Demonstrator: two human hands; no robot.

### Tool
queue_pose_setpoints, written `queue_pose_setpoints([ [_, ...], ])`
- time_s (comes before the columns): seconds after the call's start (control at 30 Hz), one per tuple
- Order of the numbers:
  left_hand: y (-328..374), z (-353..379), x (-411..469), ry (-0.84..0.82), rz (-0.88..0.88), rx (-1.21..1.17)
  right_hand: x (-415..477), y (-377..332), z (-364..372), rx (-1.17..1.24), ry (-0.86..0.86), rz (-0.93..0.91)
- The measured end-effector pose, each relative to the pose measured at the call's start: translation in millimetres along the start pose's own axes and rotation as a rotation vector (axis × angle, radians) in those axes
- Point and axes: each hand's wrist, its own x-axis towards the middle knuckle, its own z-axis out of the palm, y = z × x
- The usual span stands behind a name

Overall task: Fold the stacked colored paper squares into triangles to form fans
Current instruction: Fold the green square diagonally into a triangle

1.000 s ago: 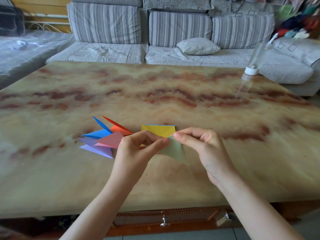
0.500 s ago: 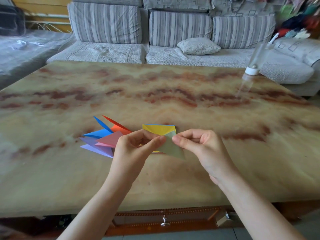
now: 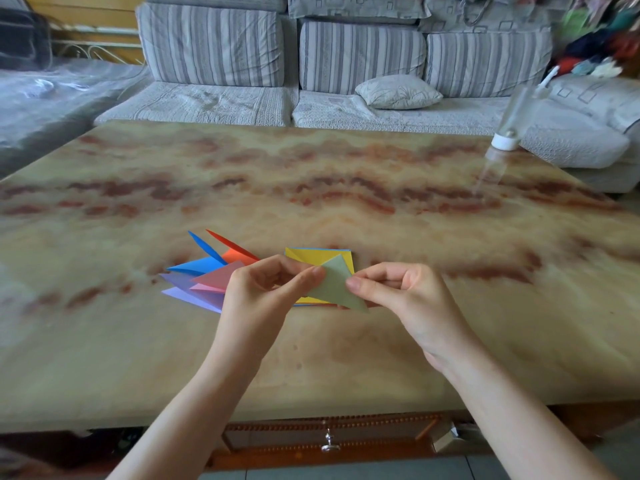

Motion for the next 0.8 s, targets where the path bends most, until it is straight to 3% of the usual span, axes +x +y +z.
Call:
queue_pose_setpoints([
  [0.17, 1, 0, -1, -0.01, -0.034, 0.002, 0, -2, 0, 0.017, -0.006, -0.009],
  [0.33, 4, -9, 4, -0.16, -0.209, 0.083, -1, 0, 1, 0.0, -0.005, -0.002],
  [0.6, 12, -10, 3, -0.253, -0.155, 0.183, 0, 1, 3, -0.052, -0.008, -0.025],
  [0.8, 2, -2, 5, -0.13, -0.002, 0.235, -2, 5, 8, -0.105, -0.068, -0.038],
])
